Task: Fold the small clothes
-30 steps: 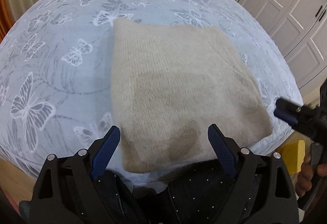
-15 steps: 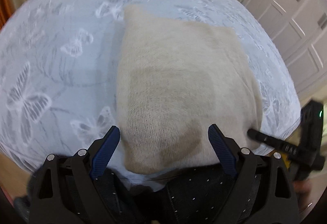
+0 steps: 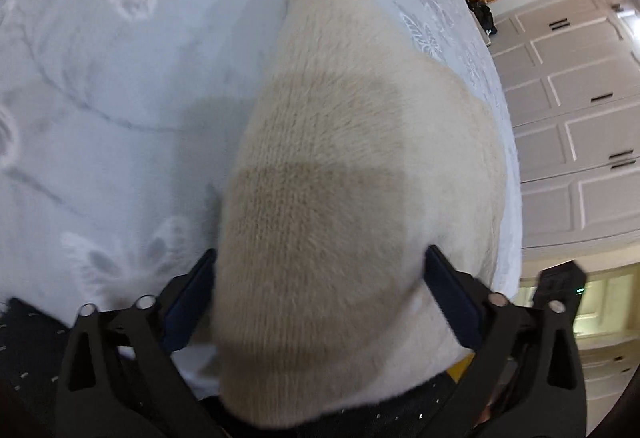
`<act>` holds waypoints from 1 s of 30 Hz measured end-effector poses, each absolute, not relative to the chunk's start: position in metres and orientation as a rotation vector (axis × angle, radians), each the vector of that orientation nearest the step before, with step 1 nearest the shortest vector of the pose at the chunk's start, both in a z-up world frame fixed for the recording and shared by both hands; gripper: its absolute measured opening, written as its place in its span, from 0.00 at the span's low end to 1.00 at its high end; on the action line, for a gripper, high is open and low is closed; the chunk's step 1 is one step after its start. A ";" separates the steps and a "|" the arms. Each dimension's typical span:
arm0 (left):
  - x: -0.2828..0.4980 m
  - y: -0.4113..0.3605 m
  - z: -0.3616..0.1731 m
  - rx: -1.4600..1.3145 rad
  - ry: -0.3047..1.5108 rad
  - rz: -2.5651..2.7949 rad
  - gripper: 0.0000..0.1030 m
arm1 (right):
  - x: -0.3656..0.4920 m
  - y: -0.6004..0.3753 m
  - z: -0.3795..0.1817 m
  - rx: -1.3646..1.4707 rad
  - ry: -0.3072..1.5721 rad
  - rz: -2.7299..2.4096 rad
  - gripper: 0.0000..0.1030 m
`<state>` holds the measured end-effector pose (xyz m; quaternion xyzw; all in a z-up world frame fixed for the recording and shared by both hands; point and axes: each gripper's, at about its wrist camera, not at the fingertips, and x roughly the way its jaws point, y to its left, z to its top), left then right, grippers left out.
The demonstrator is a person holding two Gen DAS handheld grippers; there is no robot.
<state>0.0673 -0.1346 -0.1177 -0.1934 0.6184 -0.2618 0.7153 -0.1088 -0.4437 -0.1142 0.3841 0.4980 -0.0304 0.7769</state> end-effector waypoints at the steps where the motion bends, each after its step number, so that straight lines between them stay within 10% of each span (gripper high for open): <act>1: 0.068 -0.137 -0.119 -0.427 1.355 -0.587 0.96 | -0.108 -0.444 -0.115 0.842 1.063 -0.052 0.95; 8: 0.081 -0.154 -0.120 -0.398 1.378 -0.609 0.93 | -0.082 -0.435 -0.115 0.845 1.115 -0.058 0.95; 13: 0.082 -0.152 -0.103 -0.392 1.412 -0.597 0.59 | -0.082 -0.434 -0.108 0.940 1.116 -0.042 0.45; 30: -0.006 -0.099 0.086 -0.132 1.141 -0.647 0.44 | -0.150 -0.343 0.056 0.776 0.919 0.091 0.39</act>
